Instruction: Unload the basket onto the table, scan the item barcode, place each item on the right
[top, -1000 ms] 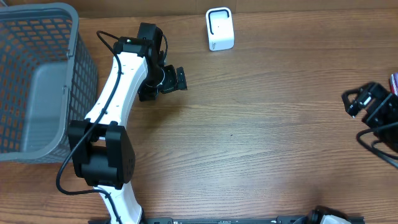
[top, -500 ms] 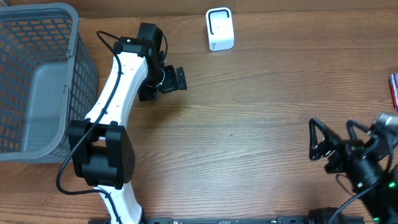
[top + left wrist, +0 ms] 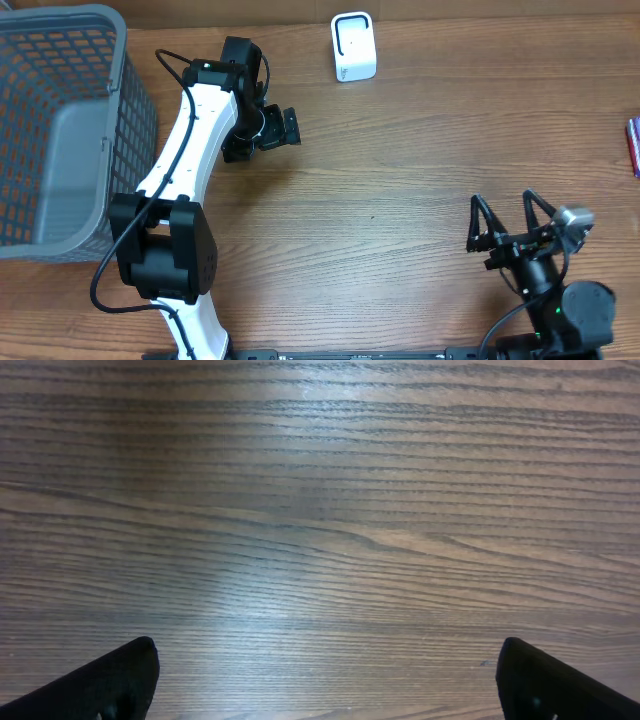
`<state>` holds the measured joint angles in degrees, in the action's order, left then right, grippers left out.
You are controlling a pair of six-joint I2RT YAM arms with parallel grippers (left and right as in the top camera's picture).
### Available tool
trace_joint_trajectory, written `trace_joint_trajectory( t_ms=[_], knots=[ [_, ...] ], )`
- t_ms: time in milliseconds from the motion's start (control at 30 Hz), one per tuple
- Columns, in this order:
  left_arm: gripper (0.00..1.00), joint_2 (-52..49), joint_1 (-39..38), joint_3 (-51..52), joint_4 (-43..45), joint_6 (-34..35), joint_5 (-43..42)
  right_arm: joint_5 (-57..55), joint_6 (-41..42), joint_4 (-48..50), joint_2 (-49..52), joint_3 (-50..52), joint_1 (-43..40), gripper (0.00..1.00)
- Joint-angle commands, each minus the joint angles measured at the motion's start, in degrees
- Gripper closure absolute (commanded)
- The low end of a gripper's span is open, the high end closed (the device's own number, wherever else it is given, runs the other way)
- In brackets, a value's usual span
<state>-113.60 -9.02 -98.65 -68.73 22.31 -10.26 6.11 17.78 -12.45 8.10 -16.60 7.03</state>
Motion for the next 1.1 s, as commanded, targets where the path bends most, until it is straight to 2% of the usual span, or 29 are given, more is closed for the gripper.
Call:
trace_joint_trajectory(
  t_ms=[0,100,533,733,900,1067],
  knots=[
    [0.00,-0.20,0.04,-0.83,0.09,-0.04,0.35,0.04,-0.26,3.98,-4.48,4.87,0.96,0.00],
    [0.00,-0.20,0.04,-0.83,0.09,-0.04,0.37,-0.07,-0.26,7.34,-7.82,9.07,1.14,0.00],
    [0.00,-0.20,0.04,-0.83,0.09,-0.04,0.35,-1.09,-0.24,15.37,-7.93,16.06,1.18,0.00],
    [0.00,-0.20,0.04,-0.83,0.09,-0.04,0.37,-2.34,-0.28,14.88,-7.93,16.15,1.16,0.00],
    [0.00,-0.20,0.04,-0.83,0.09,-0.04,0.37,-2.45,-0.24,7.74,-7.93,16.15,1.16,0.00],
    [0.00,-0.20,0.04,-0.83,0.09,-0.04,0.37,-3.06,-0.26,7.74,-7.93,16.13,1.16,0.00]
  ],
)
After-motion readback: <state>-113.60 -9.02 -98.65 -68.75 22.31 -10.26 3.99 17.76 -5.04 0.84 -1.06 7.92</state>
